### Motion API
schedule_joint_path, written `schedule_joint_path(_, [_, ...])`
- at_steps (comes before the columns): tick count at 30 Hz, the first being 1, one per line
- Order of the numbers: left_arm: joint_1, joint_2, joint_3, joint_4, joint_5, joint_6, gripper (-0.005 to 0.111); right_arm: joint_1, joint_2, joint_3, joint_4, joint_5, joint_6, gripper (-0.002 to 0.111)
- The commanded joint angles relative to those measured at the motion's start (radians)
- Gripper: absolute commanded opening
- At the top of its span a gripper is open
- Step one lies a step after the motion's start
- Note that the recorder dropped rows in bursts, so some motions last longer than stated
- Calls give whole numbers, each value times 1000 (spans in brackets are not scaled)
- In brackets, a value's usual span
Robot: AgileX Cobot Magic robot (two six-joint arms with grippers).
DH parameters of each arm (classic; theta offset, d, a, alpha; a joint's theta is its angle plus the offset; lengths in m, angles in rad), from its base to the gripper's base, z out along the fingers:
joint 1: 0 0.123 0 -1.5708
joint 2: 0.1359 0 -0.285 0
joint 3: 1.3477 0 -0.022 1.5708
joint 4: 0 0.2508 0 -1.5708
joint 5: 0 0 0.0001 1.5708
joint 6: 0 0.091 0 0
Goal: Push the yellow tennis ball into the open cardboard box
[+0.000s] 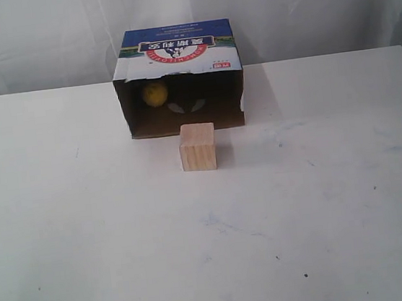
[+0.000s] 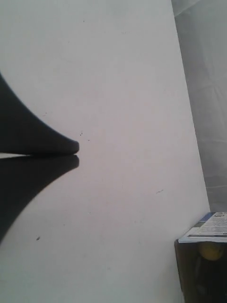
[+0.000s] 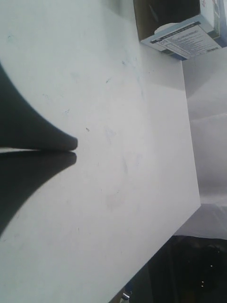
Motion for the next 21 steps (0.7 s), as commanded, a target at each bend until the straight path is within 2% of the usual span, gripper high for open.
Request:
schedule_joint_path(1, [4,-5,4,-78,172,-24,0,3,-4,-1,1,-7,-2,0])
schedule_joint_path(5, [4,-5,4,-104,181,-34,0,3,-4,-1,1,-7,-2,0])
schedule_joint_path(8, [4,-5,4,-251,146,-26,0,3,-4,-1,1,-7,-2,0])
schedule_joint_path(10, [6,-5,4,-347,102,76,0,3,-4,-1,1,-7,-2,0])
schedule_joint_path(13, [18,-5,4,-350,82,214,0,3,-4,-1,1,-7,-2,0])
schedule_joint_path(17, [72,-5,4,-350,122,219,0,3,-4,-1,1,-7,-2,0])
schedule_joint_path(21, [72,-5,4,-350,122,217,0,3,-4,-1,1,-7,-2,0])
